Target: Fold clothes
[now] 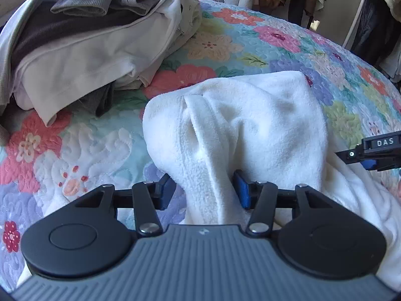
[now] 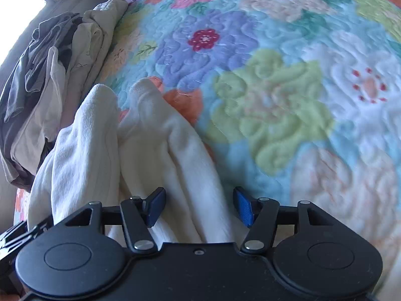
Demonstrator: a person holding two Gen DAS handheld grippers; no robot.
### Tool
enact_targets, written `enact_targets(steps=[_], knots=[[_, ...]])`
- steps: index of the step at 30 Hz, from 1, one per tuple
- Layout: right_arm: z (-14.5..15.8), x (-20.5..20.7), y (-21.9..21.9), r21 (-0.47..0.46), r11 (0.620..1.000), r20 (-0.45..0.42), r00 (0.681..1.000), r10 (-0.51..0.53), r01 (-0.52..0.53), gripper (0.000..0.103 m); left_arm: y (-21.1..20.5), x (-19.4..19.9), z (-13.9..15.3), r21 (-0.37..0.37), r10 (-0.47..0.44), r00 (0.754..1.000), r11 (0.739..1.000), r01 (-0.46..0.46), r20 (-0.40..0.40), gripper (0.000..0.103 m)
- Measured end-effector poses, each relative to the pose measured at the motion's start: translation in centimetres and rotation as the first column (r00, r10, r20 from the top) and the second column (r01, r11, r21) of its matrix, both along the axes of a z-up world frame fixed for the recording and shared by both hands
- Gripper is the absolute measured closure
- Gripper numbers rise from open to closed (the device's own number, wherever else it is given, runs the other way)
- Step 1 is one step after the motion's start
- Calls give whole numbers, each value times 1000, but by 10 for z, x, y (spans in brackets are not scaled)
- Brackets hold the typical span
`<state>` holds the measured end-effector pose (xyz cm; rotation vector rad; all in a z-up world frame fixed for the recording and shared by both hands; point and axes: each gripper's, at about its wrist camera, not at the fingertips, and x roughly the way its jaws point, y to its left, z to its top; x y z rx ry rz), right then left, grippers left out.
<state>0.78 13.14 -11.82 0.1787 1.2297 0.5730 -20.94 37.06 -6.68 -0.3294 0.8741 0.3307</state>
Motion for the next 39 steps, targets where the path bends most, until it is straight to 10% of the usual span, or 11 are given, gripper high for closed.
enact_targets(steps=[2,4,5,11,17,23,25,27,29,32,39], knots=[[1,0,14,-2,999,48,998,37,-37,38,7,0,-4,-43,-2,1000,999,3,19,46],[6,-5,31,-9,988,106,983,153,-153,82,8,4,-7,-20,0,1000,1000,1,29,35],[10,-10,37,-12,977,132,968,214,-214,84,3,8,-8,34,-10,1000,999,9,25,34],[68,-22,25,-183,968,335,914,228,-174,88,-53,16,20,331,-120,992,939,98,47,72],[145,-13,-38,-244,970,547,825,140,-3,88,-83,16,77,386,-162,954,921,53,254,70],[171,-3,-96,-207,964,645,764,5,168,89,-72,39,60,346,-182,945,935,81,272,66],[164,1,-106,-189,957,669,742,-38,219,89,-68,45,51,340,-175,950,937,79,260,48],[145,13,-110,-197,951,643,763,-60,240,88,-64,52,39,366,-153,966,928,68,208,38],[113,33,-114,-225,949,507,858,-81,223,87,-60,58,27,398,-136,984,914,81,112,31],[81,43,-111,-343,901,416,903,-109,267,82,-45,59,15,329,-162,985,935,135,54,31],[108,15,-63,-266,909,510,847,-151,322,55,6,57,3,-32,-78,991,996,82,112,15]])
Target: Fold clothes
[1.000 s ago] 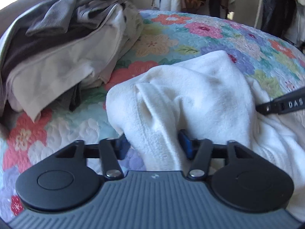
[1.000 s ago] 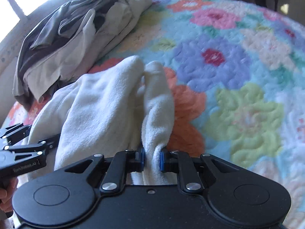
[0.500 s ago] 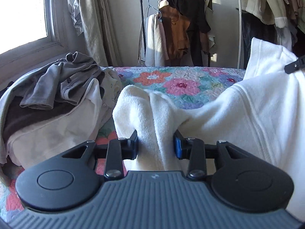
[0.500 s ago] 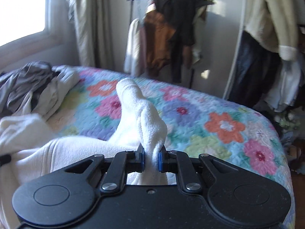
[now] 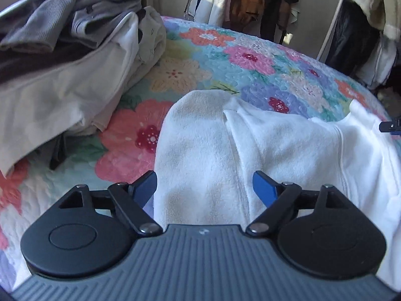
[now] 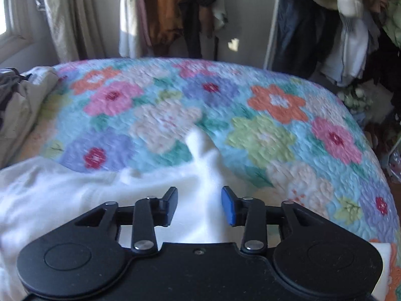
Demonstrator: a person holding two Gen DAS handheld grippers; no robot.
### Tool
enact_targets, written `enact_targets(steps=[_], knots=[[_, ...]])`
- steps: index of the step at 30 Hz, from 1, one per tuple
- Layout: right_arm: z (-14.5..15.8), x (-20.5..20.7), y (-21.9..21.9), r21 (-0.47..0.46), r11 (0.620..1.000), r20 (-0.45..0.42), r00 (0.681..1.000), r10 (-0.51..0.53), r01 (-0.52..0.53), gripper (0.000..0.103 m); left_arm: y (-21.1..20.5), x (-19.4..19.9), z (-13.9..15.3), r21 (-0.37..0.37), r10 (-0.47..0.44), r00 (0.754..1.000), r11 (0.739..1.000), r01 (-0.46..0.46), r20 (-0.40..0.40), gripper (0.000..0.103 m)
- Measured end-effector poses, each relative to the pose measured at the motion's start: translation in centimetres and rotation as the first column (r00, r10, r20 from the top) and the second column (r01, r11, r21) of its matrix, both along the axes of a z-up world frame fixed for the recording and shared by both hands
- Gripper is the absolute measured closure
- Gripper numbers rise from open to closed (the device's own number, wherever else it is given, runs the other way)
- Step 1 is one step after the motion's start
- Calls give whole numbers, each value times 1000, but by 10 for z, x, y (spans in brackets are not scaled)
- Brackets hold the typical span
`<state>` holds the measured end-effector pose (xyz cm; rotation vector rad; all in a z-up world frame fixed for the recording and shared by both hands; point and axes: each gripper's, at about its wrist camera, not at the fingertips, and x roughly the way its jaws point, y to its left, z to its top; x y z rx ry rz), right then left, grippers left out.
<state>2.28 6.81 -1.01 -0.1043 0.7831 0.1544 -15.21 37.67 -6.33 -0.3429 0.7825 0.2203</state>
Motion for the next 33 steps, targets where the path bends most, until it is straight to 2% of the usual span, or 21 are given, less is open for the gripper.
enact_targets(steps=[3,5,6,8,9,11,12,13,16,18,19,21,22,24,25,26,29,30,31,32,33], knots=[[14,-9,41,24,992,29,992,125,-126,43,17,2,-14,-75,61,998,995,-63,-19,7],[17,-10,69,59,973,6,975,223,-223,43,28,5,-24,-151,84,996,985,-87,-26,7],[16,-9,82,80,961,-18,964,266,-263,43,31,6,-28,-186,86,996,979,-86,-8,7],[12,-6,106,122,936,-61,939,338,-329,43,28,4,-31,-191,42,997,981,-30,58,8],[12,-7,117,138,927,-72,930,362,-350,43,23,5,-31,-168,7,997,986,5,71,12],[11,-8,129,173,913,-89,918,387,-369,43,13,4,-24,-109,-58,995,992,67,86,40],[11,-7,133,195,906,-101,911,400,-376,43,6,4,-19,-87,-105,990,990,113,96,62],[11,-7,137,220,898,-115,905,411,-380,43,-2,1,-12,-58,-158,980,984,166,118,71],[9,-6,140,325,880,-170,894,414,-346,41,-33,-15,5,98,-322,927,946,308,192,72],[8,-5,141,367,869,-195,886,421,-332,37,-52,-22,9,150,-411,890,910,387,198,72],[7,-4,142,384,863,-207,881,426,-327,36,-62,-26,10,155,-468,861,883,443,200,72],[6,-3,143,414,852,-232,869,438,-320,35,-84,-34,10,175,-592,783,805,566,191,72],[5,-3,146,412,850,-246,858,451,-328,35,-95,-38,11,198,-648,740,761,618,181,72],[3,-9,154,387,845,-286,824,490,-368,34,-116,-47,8,267,-721,679,688,675,141,69],[1,-12,157,369,843,-305,806,507,-391,34,-123,-49,7,290,-741,660,663,690,122,66],[-1,-16,160,330,845,-322,791,520,-421,34,-126,-49,6,294,-747,656,655,696,113,66],[-11,-35,167,198,835,-343,762,550,-514,34,-123,-49,5,264,-738,665,668,696,116,66],[-15,-42,169,151,827,-339,757,558,-541,43,-119,-47,6,244,-731,672,678,693,123,66],[-18,-48,167,117,826,-324,765,557,-552,59,-115,-46,7,223,-723,679,688,690,128,66],[-20,-52,164,91,827,-302,776,554,-555,93,-111,-45,8,202,-714,687,698,687,133,66],[-17,-52,155,101,837,-261,797,544,-538,93,-108,-44,9,188,-702,698,711,678,140,66]])
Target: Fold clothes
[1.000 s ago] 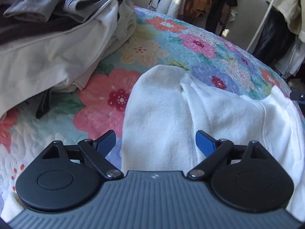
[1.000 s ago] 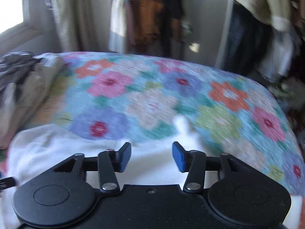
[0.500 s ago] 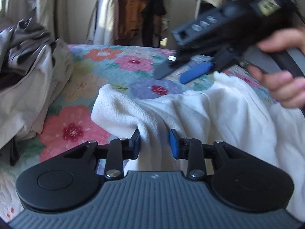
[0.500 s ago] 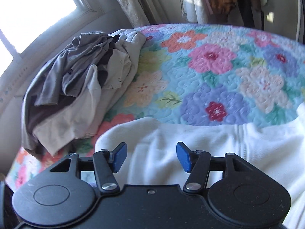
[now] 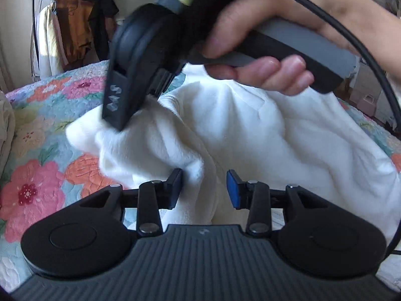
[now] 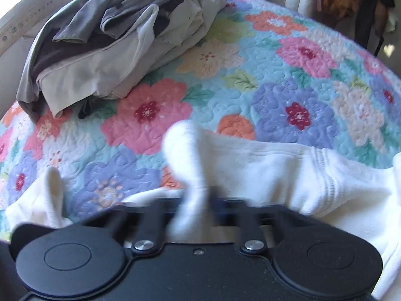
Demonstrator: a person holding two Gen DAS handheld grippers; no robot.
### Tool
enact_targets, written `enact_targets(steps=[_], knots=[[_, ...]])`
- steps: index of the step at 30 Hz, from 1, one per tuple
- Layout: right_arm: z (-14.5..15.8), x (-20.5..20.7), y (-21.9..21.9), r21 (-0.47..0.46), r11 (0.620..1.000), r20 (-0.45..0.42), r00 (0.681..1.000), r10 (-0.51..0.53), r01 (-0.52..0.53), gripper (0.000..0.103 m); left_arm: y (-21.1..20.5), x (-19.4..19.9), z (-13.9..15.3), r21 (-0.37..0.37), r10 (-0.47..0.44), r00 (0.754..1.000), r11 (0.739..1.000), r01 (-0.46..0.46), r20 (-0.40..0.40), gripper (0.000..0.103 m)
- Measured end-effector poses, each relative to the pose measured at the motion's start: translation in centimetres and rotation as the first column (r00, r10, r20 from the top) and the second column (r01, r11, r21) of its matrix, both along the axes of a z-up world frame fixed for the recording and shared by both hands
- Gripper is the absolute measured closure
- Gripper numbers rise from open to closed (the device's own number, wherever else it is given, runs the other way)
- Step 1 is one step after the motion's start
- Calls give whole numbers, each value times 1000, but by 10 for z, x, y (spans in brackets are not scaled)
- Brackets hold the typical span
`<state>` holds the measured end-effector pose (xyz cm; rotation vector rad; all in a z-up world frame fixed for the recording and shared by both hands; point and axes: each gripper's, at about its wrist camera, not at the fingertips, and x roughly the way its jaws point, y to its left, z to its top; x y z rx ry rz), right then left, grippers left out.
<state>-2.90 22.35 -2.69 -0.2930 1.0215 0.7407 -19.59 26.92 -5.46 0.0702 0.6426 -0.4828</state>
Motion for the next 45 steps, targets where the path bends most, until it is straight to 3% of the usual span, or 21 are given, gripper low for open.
enact_targets(steps=[3,5,8,9,10,12,13,15,16,18,20,21,24,25,30,33,38,41,43,45], knots=[[29,-1,-27,138,987,115,989,-94,78,94,10,0,8,-15,67,997,998,-66,35,61],[56,-6,-47,283,954,199,967,-160,100,94,20,-3,17,-49,137,986,990,-133,91,59],[89,-36,-80,532,846,332,912,-241,29,94,41,-11,35,-174,218,965,966,-192,147,46],[94,-48,-90,601,800,367,890,-271,-4,94,48,-14,39,-221,231,961,956,-195,152,35],[91,-54,-96,636,772,372,880,-295,-10,94,54,-15,42,-263,245,957,944,-199,154,29],[73,-50,-97,649,760,319,892,-321,41,94,61,-13,40,-289,254,958,934,-209,131,22],[63,-46,-96,640,764,283,901,-328,77,94,61,-8,38,-281,264,959,933,-226,105,16],[36,-25,-83,515,838,187,930,-316,181,86,62,10,24,-238,317,948,922,-307,5,15],[24,-16,-78,457,863,154,937,-313,214,86,65,18,14,-230,341,938,910,-344,-56,15],[11,-10,-80,421,876,125,942,-312,234,81,78,34,-11,-274,360,909,870,-409,-213,15],[10,-5,-96,448,850,86,932,-351,279,66,92,45,-35,-337,360,856,806,-486,-372,15],[12,-3,-107,468,828,72,921,-383,308,57,99,46,-41,-378,352,841,773,-509,-412,15],[14,2,-141,486,776,53,872,-486,403,50,117,43,-50,-482,339,820,680,-553,-461,15],[13,8,-150,460,775,56,856,-513,434,49,121,41,-47,-500,344,827,671,-548,-445,15],[3,35,-188,295,787,129,794,-594,541,48,118,41,-31,-467,388,861,726,-505,-327,17],[-10,50,-212,242,786,113,788,-605,569,48,117,61,-26,-515,322,888,727,-454,-330,21],[-25,75,-240,240,773,14,794,-608,588,43,115,76,-23,-456,375,841,714,-530,-390,21],[-38,94,-249,256,765,-82,802,-592,591,37,133,93,-29,-489,361,831,681,-545,-424,14],[-50,109,-244,234,780,-145,814,-562,581,36,144,117,-39,-479,316,792,660,-579,-523,13],[-59,115,-239,206,783,-149,810,-567,586,36,143,136,-48,-445,279,744,656,-610,-608,13]])
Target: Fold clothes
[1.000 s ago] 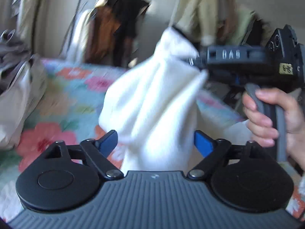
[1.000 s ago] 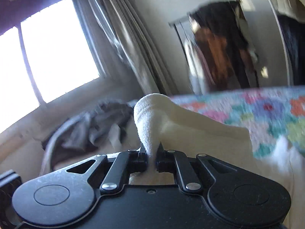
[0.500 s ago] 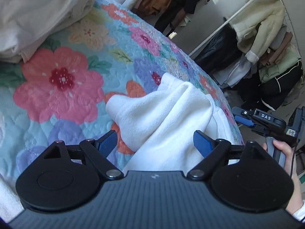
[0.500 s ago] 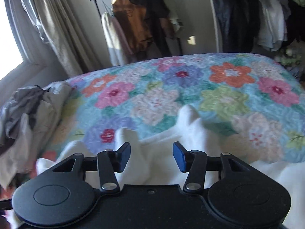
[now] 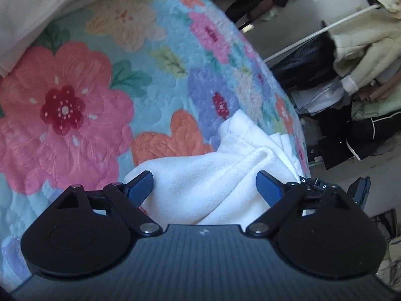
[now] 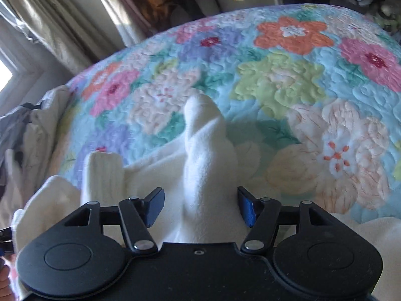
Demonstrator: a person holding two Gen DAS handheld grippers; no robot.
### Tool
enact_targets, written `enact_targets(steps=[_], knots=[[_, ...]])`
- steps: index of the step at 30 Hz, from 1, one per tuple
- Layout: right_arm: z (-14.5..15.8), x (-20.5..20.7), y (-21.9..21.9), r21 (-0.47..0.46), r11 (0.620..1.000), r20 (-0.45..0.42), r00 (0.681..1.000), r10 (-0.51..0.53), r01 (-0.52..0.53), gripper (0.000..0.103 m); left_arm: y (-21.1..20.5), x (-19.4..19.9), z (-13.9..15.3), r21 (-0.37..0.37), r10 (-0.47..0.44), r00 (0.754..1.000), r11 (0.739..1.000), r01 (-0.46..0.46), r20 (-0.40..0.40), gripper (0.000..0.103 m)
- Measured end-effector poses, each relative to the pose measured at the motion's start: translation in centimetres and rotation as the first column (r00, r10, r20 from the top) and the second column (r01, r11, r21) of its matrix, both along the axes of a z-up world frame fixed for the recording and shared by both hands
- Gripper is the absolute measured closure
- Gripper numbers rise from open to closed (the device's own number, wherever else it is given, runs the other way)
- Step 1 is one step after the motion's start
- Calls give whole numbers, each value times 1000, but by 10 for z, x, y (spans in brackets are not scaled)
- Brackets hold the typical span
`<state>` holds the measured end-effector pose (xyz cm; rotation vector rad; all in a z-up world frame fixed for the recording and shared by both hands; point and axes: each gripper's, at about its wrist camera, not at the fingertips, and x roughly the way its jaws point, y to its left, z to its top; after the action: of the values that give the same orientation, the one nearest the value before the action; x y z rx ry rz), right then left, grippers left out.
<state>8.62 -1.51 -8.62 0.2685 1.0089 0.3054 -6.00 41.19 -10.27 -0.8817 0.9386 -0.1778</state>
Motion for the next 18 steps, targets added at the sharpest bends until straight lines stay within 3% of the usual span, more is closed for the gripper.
enact_targets(steps=[2,3,4,5,7,8,9,10,11,13,14,15,17,18], knots=[[-8,2,5,6,1000,-19,1000,12,-12,40,-9,14,-6,-3,-19,997,1000,19,-71,12],[-12,2,8,17,1000,-31,999,22,-22,69,-13,19,-8,0,-5,995,1000,5,-101,12],[-14,1,10,23,999,-30,999,32,-31,85,-18,25,-10,8,12,993,1000,-11,-119,14],[-8,-5,13,13,999,13,999,41,-41,85,-22,30,-9,23,23,993,1000,-21,-118,18],[7,-18,17,-5,998,105,993,55,-55,86,-31,43,3,73,-26,995,997,33,-93,94],[22,-28,16,1,999,181,982,45,-46,87,-35,47,15,117,-44,996,992,53,-84,94],[37,-39,14,13,999,259,965,34,-39,87,-36,46,35,167,-34,999,985,38,-25,100],[54,-53,9,47,998,354,935,27,-47,87,-35,40,57,200,-22,997,980,6,78,103],[71,-71,6,86,993,469,882,32,-82,88,-32,31,83,233,5,979,971,-54,204,103],[94,-101,1,103,987,641,767,32,-127,88,-21,5,124,239,88,890,947,-213,447,103],[97,-105,-1,98,988,670,742,23,-118,88,-16,-1,136,243,114,858,933,-266,502,103],[93,-103,-3,82,993,672,741,9,-87,89,-11,1,140,259,119,864,926,-274,490,103],[85,-96,-7,50,999,665,747,-18,-20,89,-4,10,136,277,99,904,933,-229,416,99],[76,-83,-9,23,1000,614,789,-30,20,89,-3,16,127,282,68,932,943,-176,355,97]])
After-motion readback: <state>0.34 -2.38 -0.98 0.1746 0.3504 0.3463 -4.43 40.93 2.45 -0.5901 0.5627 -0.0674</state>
